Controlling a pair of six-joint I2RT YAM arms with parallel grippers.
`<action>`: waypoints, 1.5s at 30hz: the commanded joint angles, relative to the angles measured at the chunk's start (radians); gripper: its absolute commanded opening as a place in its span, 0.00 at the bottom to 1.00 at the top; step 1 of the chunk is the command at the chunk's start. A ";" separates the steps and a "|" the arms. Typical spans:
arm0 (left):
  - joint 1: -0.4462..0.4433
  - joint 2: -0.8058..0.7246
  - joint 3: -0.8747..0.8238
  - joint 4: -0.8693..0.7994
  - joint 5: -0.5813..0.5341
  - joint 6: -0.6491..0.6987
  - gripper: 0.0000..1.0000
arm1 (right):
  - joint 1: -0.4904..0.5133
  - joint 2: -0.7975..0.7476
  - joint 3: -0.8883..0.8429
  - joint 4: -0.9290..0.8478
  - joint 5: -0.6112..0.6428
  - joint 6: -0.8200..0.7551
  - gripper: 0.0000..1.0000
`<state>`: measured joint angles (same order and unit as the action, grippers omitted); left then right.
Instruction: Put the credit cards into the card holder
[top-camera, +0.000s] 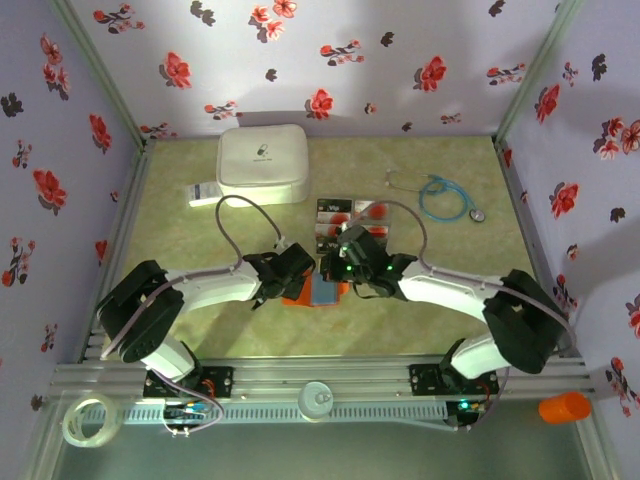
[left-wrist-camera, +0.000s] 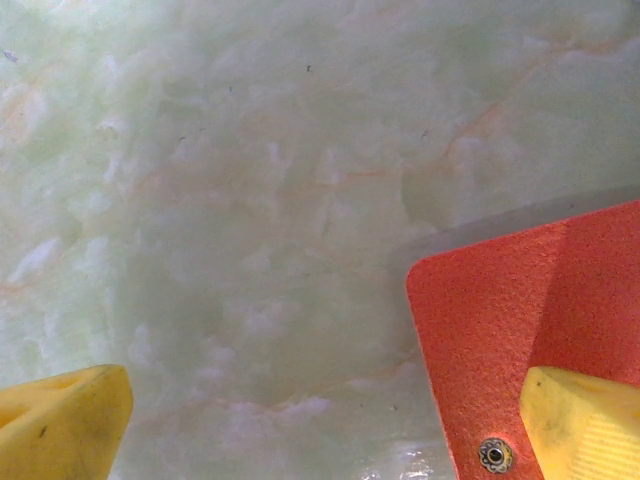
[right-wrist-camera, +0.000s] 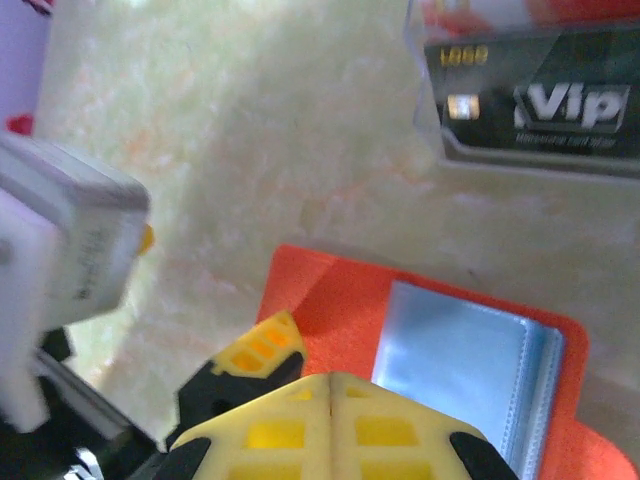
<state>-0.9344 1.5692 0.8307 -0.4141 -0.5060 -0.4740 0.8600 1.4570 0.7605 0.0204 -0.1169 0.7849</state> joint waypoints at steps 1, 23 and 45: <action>-0.011 -0.033 -0.014 -0.030 -0.037 -0.029 1.00 | 0.006 0.062 0.002 0.023 -0.009 0.001 0.00; -0.011 0.041 -0.045 -0.011 -0.057 -0.044 1.00 | -0.008 0.131 -0.130 0.143 0.017 0.043 0.00; -0.011 0.022 -0.025 -0.016 -0.061 -0.038 1.00 | -0.098 0.344 0.218 0.069 -0.103 -0.023 0.00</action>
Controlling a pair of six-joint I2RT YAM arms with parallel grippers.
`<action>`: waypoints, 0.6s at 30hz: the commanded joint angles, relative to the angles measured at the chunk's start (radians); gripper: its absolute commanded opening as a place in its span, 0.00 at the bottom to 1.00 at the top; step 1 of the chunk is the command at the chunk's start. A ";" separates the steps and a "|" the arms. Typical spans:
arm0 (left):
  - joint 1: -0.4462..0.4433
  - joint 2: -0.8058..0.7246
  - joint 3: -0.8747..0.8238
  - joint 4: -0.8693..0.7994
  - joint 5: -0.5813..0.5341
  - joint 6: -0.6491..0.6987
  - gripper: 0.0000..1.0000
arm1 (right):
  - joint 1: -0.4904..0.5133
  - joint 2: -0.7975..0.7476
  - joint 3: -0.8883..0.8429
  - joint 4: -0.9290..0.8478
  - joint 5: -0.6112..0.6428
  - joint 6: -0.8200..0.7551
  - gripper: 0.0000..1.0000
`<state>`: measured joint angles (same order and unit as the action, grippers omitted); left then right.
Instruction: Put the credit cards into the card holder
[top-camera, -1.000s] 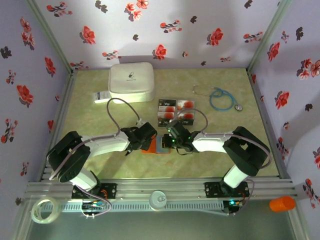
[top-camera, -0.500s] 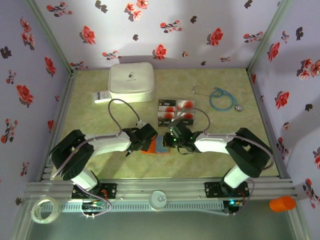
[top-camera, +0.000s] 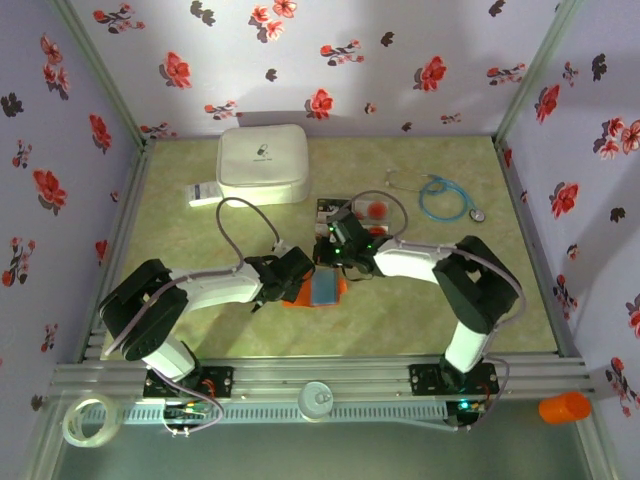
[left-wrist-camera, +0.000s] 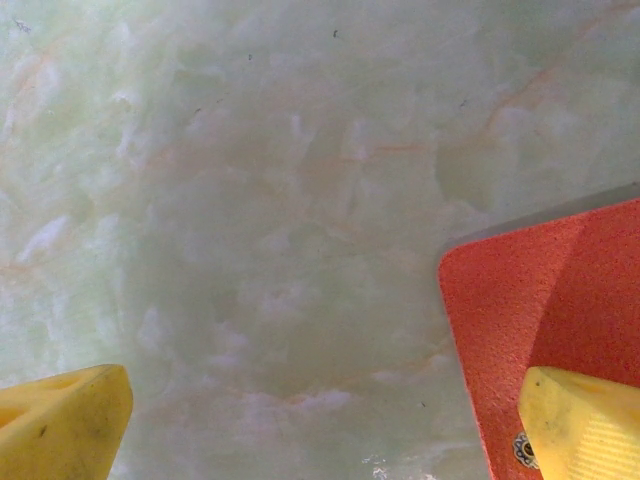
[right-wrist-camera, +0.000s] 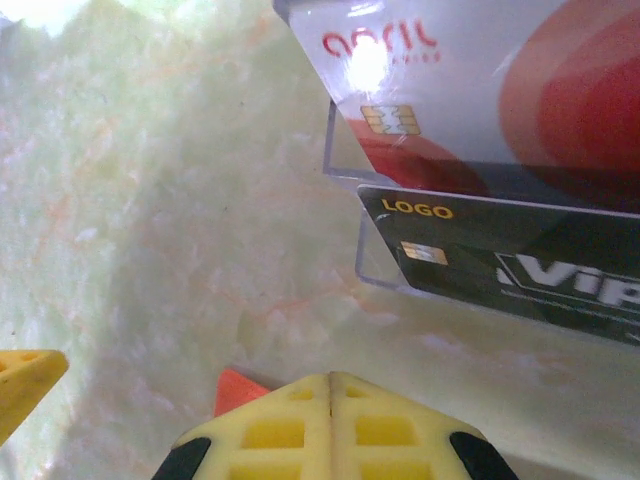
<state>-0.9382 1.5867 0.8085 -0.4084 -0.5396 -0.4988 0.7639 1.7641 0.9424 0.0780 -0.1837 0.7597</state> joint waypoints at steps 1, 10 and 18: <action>-0.007 0.004 -0.003 -0.022 -0.028 -0.014 1.00 | -0.002 0.051 0.042 0.017 -0.038 0.004 0.00; -0.006 0.009 0.009 -0.027 -0.031 -0.007 1.00 | -0.023 0.132 0.068 0.025 0.020 0.000 0.00; -0.007 -0.005 0.011 -0.035 -0.033 -0.004 1.00 | -0.097 0.126 0.054 0.016 0.050 -0.022 0.00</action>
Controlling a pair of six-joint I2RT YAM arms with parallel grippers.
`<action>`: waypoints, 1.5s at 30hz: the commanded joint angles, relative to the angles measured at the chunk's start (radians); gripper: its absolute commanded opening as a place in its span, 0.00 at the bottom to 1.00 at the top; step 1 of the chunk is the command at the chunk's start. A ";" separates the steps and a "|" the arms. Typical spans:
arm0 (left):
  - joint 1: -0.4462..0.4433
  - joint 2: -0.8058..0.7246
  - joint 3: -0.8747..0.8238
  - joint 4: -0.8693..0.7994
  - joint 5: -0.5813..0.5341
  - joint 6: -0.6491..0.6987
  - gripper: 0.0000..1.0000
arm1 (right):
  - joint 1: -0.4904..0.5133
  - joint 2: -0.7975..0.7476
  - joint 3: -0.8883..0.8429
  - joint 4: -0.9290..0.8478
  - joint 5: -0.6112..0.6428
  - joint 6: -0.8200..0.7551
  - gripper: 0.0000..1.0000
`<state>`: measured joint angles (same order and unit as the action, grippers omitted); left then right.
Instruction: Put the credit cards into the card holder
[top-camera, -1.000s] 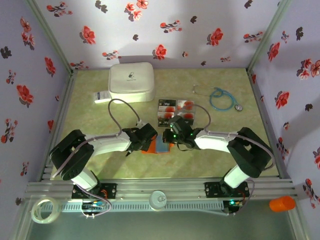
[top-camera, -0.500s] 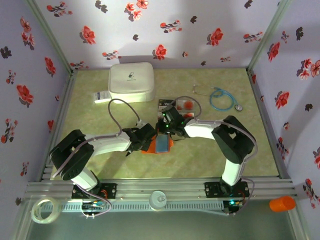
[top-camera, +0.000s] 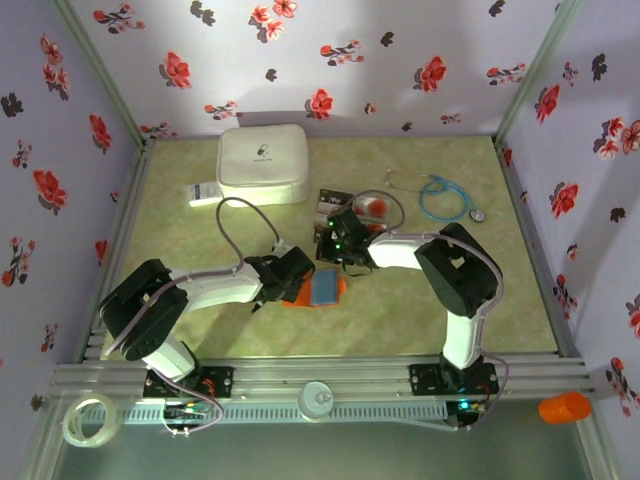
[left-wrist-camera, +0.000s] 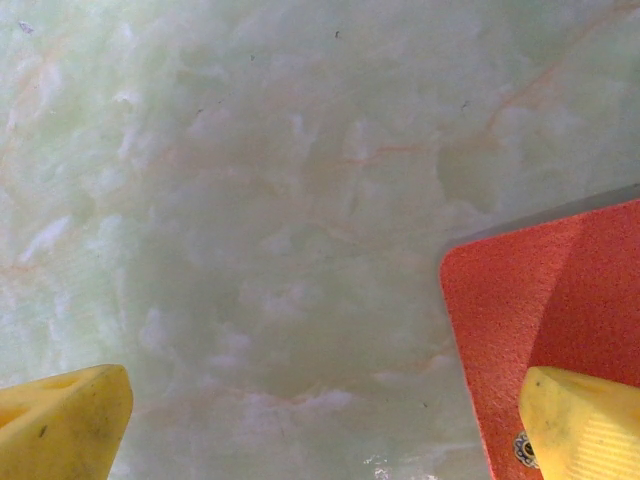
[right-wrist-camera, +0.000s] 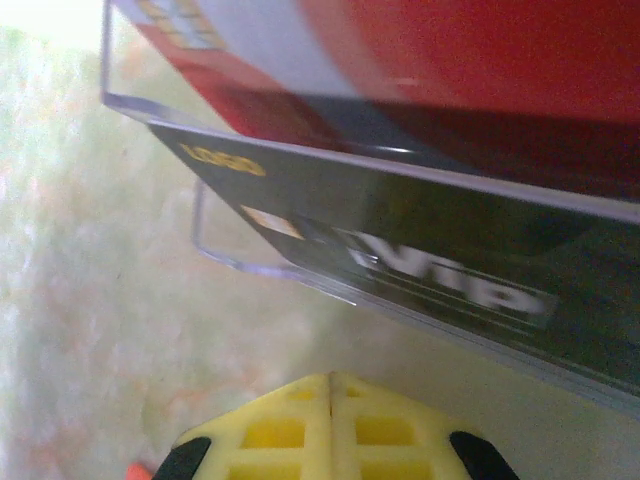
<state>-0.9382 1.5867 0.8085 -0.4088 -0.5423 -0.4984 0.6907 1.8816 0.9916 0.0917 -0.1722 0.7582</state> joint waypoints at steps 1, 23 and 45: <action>-0.007 -0.006 0.011 -0.035 -0.030 -0.004 1.00 | -0.033 0.007 0.007 -0.003 0.040 -0.026 0.00; -0.007 -0.060 0.065 -0.079 -0.024 0.004 1.00 | -0.061 -0.437 -0.268 -0.039 -0.042 -0.008 0.00; -0.017 -0.154 0.256 0.055 0.459 -0.137 1.00 | 0.040 -0.665 -0.476 -0.124 0.095 0.032 0.07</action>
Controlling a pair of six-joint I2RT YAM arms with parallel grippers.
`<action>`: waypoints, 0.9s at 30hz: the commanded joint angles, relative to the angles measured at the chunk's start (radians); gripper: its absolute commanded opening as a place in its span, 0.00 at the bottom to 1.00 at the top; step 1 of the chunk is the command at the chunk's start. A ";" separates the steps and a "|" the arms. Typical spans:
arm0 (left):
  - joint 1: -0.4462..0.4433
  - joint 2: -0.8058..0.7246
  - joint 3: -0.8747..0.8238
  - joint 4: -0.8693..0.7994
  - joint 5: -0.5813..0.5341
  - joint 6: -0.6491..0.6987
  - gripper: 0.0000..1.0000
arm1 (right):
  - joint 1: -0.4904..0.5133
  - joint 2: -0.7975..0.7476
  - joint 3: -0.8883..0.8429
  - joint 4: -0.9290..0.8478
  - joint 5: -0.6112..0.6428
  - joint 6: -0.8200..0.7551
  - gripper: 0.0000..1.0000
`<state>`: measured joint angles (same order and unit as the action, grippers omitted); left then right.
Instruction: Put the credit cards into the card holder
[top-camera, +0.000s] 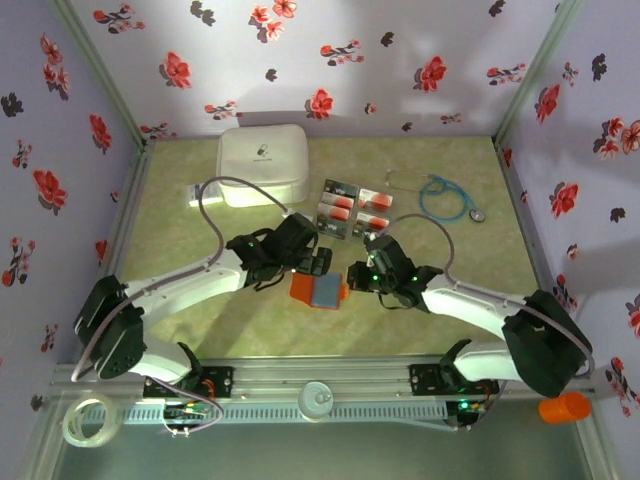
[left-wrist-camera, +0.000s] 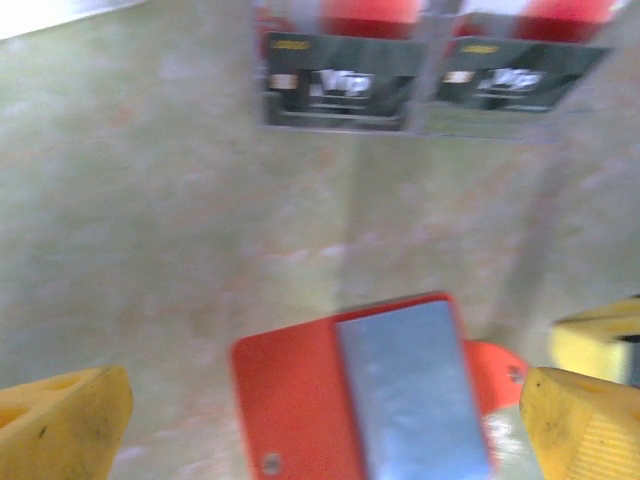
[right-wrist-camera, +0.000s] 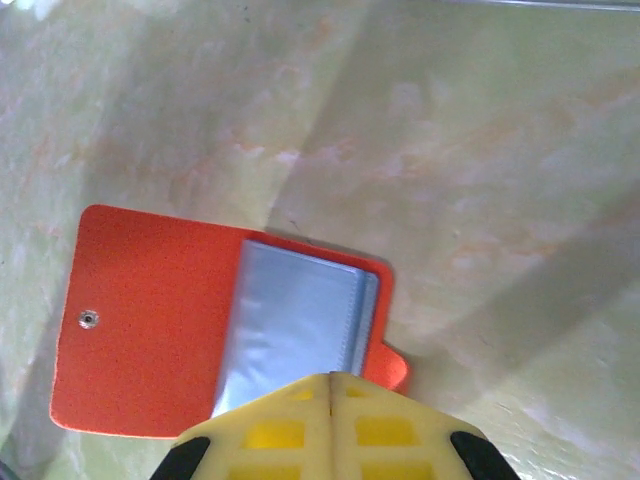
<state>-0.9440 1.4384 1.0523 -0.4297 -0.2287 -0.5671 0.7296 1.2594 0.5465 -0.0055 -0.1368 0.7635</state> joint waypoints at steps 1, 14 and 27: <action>-0.014 -0.002 0.005 0.097 0.166 -0.081 1.00 | 0.001 -0.055 -0.043 -0.032 0.068 0.032 0.07; -0.003 0.035 -0.208 0.344 0.266 -0.155 1.00 | -0.005 -0.095 -0.083 -0.039 0.034 0.036 0.21; 0.005 -0.003 -0.320 0.370 0.183 -0.140 1.00 | 0.052 0.036 -0.032 0.027 0.043 0.043 0.40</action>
<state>-0.9463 1.4643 0.7467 -0.0914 -0.0109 -0.7052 0.7685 1.2724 0.4789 -0.0120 -0.1047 0.7971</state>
